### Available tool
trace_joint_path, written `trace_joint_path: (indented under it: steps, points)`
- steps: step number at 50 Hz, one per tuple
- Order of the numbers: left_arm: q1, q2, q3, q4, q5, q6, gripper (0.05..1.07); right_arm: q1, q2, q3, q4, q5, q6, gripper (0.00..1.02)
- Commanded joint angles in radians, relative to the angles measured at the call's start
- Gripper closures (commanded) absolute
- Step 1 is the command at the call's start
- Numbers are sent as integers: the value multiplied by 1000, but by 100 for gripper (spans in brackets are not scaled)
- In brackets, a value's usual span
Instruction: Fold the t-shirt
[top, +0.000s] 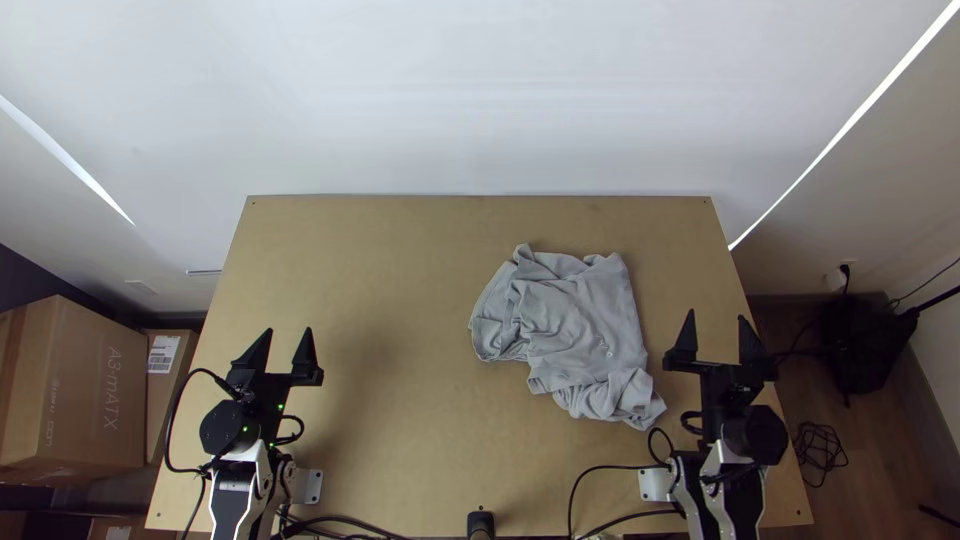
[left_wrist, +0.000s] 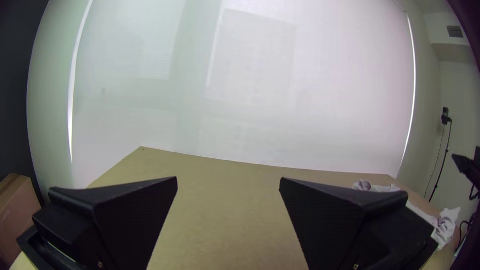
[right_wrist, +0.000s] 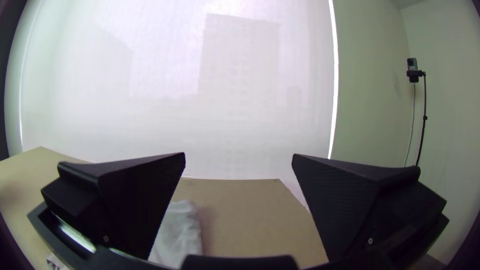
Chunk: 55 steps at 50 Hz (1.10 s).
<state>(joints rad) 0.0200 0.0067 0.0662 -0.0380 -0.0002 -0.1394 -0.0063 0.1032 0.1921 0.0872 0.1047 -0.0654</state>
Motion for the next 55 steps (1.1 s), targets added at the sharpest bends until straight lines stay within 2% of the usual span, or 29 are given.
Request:
trace_joint_path:
  steps: [1,14,23,30,38,46,55]
  points:
    - [3,29,61,10,8,31,9,12,130,101,22,-2,-27,4]
    - [-26,348,307,6,8,35,9,85,409,376,-61,-2,-34,4]
    - [-86,513,546,-66,8,46,9,270,570,658,-288,-2,-50,4]
    - [-144,642,764,-206,5,40,9,411,691,833,-458,0,-45,4]
    - [-187,756,957,-358,3,38,9,594,756,868,-552,4,-45,4]
    - [-198,825,1057,-494,5,12,9,710,842,851,-662,3,9,4]
    - [-198,840,1075,-593,6,-8,9,787,906,802,-681,0,29,4]
